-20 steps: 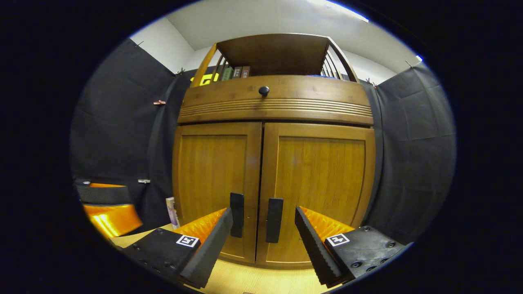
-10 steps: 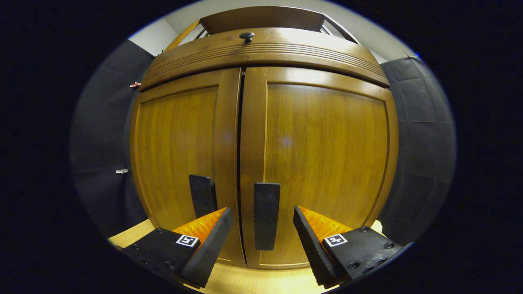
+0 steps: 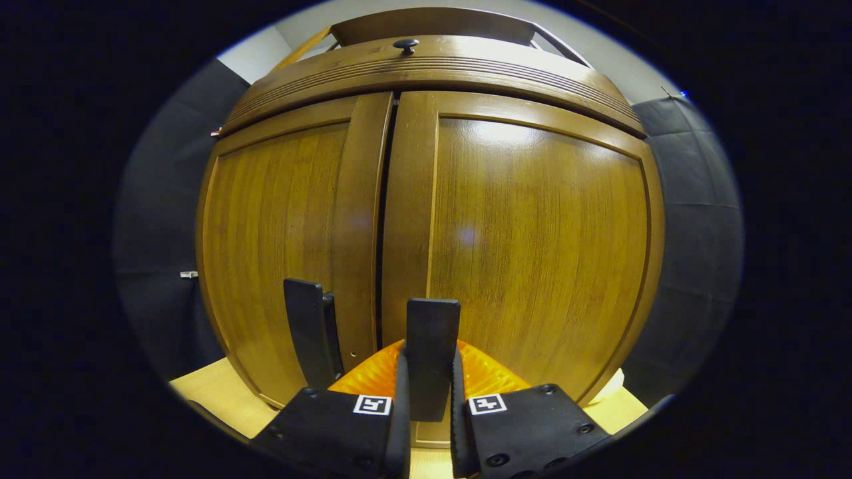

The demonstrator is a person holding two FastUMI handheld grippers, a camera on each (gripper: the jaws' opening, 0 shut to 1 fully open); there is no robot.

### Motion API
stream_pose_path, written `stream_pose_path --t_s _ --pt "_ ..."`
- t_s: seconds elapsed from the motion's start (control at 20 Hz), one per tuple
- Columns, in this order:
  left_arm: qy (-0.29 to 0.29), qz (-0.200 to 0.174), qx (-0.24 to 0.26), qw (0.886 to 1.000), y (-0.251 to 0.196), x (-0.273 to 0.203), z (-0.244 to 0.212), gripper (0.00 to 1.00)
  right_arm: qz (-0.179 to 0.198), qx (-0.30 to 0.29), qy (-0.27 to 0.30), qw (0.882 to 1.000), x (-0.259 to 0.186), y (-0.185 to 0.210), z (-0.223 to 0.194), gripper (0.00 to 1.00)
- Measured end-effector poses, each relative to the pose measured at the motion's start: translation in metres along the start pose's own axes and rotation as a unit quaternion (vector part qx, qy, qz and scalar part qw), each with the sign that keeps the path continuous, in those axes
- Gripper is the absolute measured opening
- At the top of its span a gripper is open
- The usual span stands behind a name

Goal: Open the right door of the double-door shoe cabinet with the right hand, and open the left door with the left hand.

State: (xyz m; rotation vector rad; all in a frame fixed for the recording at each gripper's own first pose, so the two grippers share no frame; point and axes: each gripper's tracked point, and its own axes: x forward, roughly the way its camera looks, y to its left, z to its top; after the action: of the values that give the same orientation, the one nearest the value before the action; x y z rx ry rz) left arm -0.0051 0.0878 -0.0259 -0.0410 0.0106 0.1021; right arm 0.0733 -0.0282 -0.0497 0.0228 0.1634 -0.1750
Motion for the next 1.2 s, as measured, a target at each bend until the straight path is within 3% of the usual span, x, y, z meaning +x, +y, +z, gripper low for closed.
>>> stream_pose_path --t_s 0.3,0.65,1.2 --pt "0.000 0.003 -0.002 1.000 -0.009 -0.003 0.001 0.95 0.037 0.002 0.014 0.999 -0.037 -0.002 0.000 0.28" --pt "-0.007 -0.010 -0.013 1.000 -0.041 -0.009 0.005 0.94 0.074 -0.002 0.027 0.997 -0.112 -0.027 0.002 0.28" --pt "0.010 -0.059 -0.034 0.998 -0.105 0.000 -0.009 0.94 0.051 -0.002 0.019 0.999 -0.192 -0.090 0.002 0.23"
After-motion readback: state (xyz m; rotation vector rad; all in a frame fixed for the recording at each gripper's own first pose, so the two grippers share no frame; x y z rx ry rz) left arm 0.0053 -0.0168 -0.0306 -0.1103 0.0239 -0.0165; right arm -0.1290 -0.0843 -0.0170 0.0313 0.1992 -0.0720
